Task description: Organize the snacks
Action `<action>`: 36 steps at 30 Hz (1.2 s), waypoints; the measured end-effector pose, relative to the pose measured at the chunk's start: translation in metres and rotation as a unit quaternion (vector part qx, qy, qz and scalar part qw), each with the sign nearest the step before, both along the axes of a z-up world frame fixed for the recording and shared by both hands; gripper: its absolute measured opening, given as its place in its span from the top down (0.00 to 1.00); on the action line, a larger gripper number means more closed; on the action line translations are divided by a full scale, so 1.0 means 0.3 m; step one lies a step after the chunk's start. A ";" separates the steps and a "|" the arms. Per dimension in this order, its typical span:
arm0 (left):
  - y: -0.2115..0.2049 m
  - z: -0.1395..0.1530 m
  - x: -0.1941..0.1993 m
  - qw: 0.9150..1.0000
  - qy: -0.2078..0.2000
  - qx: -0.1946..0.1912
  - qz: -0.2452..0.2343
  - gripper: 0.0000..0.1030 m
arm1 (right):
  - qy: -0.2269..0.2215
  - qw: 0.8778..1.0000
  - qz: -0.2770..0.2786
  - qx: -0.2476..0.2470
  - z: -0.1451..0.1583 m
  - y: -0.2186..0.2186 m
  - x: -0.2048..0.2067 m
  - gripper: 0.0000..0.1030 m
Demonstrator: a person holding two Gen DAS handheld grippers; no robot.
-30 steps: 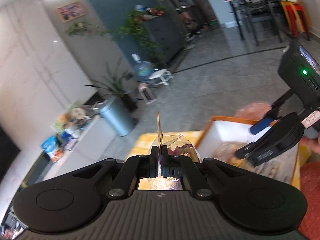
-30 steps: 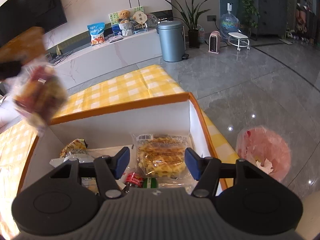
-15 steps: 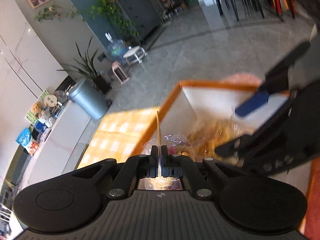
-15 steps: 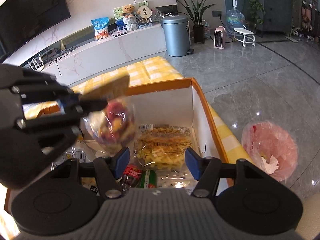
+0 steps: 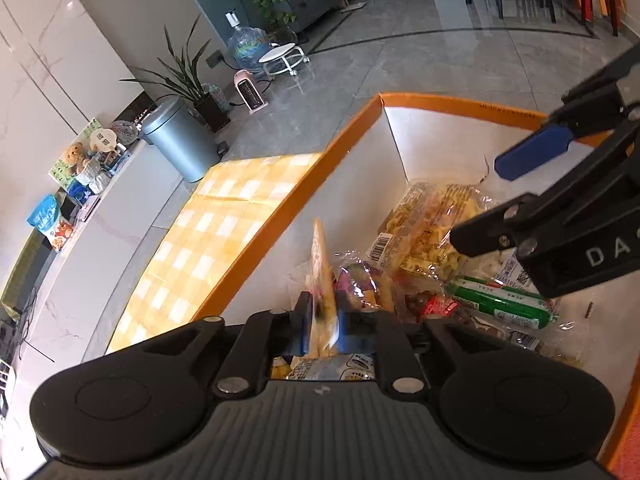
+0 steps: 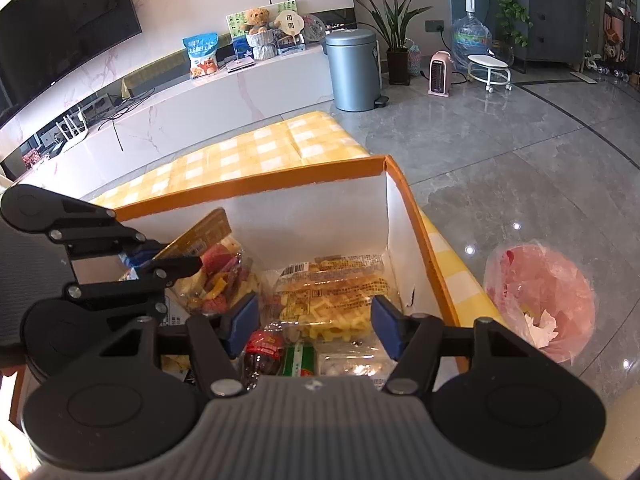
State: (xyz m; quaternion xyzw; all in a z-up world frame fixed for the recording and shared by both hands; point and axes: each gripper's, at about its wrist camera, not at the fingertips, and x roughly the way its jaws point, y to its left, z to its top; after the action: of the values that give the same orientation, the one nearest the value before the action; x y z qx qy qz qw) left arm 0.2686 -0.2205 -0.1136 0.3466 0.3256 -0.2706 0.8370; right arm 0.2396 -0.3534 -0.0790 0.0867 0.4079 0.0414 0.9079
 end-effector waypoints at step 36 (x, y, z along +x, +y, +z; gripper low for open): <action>0.368 0.510 -0.621 0.915 -0.215 -0.246 0.237 0.00 | -0.306 0.950 0.062 -0.019 0.533 0.251 -0.531 0.03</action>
State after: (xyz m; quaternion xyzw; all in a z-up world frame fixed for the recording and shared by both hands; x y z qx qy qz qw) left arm 0.0824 -0.1102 0.0394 0.0925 0.1335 -0.0542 0.9852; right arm 0.0802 -0.2781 0.0808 0.0270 0.1162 0.1139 0.9863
